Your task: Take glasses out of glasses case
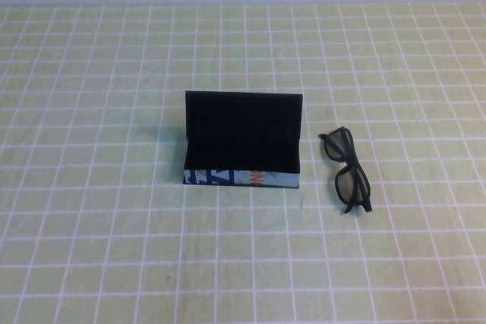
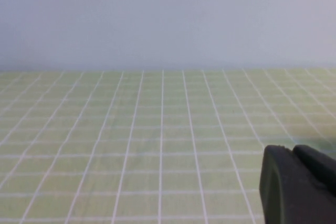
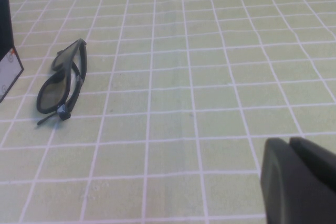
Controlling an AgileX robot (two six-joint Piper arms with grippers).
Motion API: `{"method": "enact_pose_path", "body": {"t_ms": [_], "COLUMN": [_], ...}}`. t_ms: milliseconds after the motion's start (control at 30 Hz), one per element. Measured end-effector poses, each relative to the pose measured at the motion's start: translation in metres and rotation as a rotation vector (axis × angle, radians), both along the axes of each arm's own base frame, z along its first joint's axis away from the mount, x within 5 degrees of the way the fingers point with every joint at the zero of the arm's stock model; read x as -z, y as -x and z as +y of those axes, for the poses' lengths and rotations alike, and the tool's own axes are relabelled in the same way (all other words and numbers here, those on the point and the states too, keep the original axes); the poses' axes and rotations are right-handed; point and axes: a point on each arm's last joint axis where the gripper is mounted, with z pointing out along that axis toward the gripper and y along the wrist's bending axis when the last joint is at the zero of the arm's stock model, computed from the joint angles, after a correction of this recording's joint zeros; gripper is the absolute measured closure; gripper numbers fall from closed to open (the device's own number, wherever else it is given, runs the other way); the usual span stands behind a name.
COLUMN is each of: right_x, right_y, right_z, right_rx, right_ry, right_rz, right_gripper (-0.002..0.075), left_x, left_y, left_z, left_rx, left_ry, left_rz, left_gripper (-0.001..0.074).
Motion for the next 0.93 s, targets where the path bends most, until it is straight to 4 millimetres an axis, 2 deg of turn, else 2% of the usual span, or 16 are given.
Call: {"method": "enact_pose_path", "body": {"t_ms": [267,933], "right_x": [0.0,0.0], "right_y": [0.0,0.0], "right_z": [0.0,0.0], "right_rx": [0.0,0.0], "right_ry": [0.0,0.0], "right_rz": [0.002,0.002], "right_gripper": [0.0743,0.0743], "left_x": [0.026,0.027], "left_y": [0.004,0.005], "left_z": [-0.002,-0.002], "left_rx": [0.027,0.034], "left_ry": [-0.063,-0.072], "left_rz": [0.28,0.296], "left_gripper": [0.0739,0.0739]}}
